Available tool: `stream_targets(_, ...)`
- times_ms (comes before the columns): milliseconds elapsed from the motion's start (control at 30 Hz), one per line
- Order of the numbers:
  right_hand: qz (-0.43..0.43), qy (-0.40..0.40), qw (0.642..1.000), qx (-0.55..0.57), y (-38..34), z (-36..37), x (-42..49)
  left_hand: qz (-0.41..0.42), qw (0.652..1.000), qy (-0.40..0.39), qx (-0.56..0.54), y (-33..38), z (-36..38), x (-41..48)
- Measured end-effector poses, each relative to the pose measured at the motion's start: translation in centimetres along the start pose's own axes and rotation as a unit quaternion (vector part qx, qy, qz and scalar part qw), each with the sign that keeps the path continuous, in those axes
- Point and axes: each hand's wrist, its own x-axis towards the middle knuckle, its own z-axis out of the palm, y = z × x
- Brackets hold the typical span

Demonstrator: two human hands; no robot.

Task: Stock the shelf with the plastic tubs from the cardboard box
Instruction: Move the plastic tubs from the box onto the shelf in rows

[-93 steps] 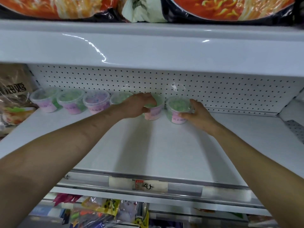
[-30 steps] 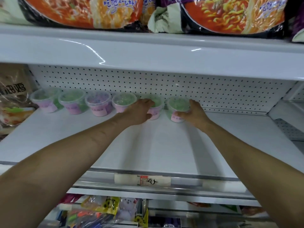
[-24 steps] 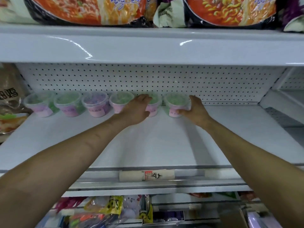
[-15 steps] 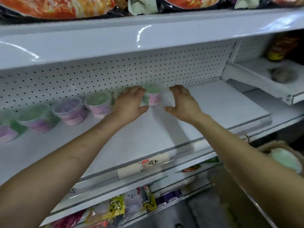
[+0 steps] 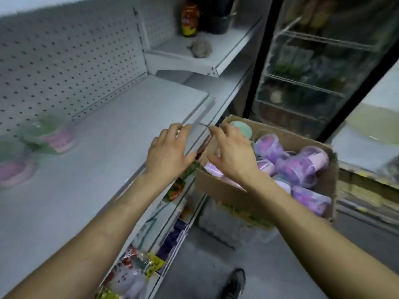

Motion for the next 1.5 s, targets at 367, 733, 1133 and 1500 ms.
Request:
stream_targets(367, 0.164, -0.054, 0.983, 0.06, 19.6, 2.0, -3.8, 0.012, 0.991, -0.122, -0.047, 7.2, 10.8, 7.3)
stream_targets(733, 0.181, -0.128, 0.971, 0.088, 25.0, 6.1, 0.2, -0.015, 0.977, -0.203, -0.069, 6.2, 18.1, 13.5)
stream_targets(1133, 0.188, -0.196, 0.962, 0.031, 27.9, 11.0, 7.9, 0.084, 0.967, -0.239, -0.008, 4.8, 24.0, 25.5)
stream_targets(1500, 0.177, -0.195, 0.965, -0.012, 28.0, 13.5, 9.5, 0.074, 0.959, -0.274, 0.018, 7.2, 26.1, 27.3)
